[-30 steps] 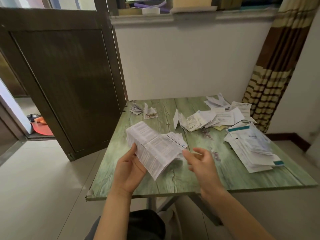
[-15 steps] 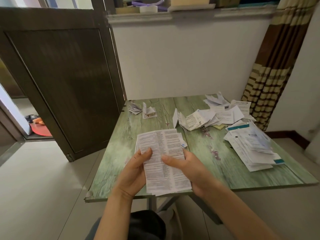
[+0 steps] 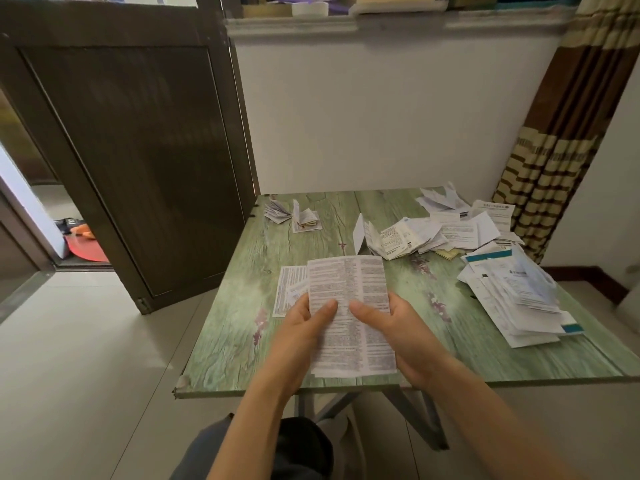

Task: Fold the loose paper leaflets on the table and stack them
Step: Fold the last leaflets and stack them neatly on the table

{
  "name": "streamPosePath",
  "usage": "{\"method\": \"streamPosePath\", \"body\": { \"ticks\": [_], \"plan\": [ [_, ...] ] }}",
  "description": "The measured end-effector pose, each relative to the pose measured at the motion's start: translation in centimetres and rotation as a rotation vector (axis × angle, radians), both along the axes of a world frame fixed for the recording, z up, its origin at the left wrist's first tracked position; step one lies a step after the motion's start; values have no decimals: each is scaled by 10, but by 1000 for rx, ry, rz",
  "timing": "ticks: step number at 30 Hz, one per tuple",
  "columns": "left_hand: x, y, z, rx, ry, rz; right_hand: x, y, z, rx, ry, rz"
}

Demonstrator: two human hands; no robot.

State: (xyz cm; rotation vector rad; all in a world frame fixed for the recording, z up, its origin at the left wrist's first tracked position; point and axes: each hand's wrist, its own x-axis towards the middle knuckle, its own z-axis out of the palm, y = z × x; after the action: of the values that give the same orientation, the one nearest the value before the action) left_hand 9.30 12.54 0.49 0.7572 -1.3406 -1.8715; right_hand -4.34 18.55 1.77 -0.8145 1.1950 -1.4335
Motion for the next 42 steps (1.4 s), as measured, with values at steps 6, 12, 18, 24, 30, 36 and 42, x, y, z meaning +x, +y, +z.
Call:
{"method": "streamPosePath", "body": {
  "ticks": [6,12,18,24,30,36,42],
  "plan": [
    [6,-6,0,-17,-32,60,-8,-1,-3,-27,36,-134],
    [8,-6,-5,-41,-173,6,-10,-3,-7,-24,93,-112],
    [10,-6,-5,-64,-155,91,-7,-2,-16,20,379,-215],
    [9,-8,-5,6,-2,58,11,3,-24,-218,1070,-82],
    [-6,1,-8,-121,-127,53,21,-3,-9,-78,454,54],
    [-6,-2,-11,-148,-152,99,19,2,-6,-64,328,113],
    [-7,0,-10,-153,-161,137,17,2,-8,-4,311,162]
  ]
}}
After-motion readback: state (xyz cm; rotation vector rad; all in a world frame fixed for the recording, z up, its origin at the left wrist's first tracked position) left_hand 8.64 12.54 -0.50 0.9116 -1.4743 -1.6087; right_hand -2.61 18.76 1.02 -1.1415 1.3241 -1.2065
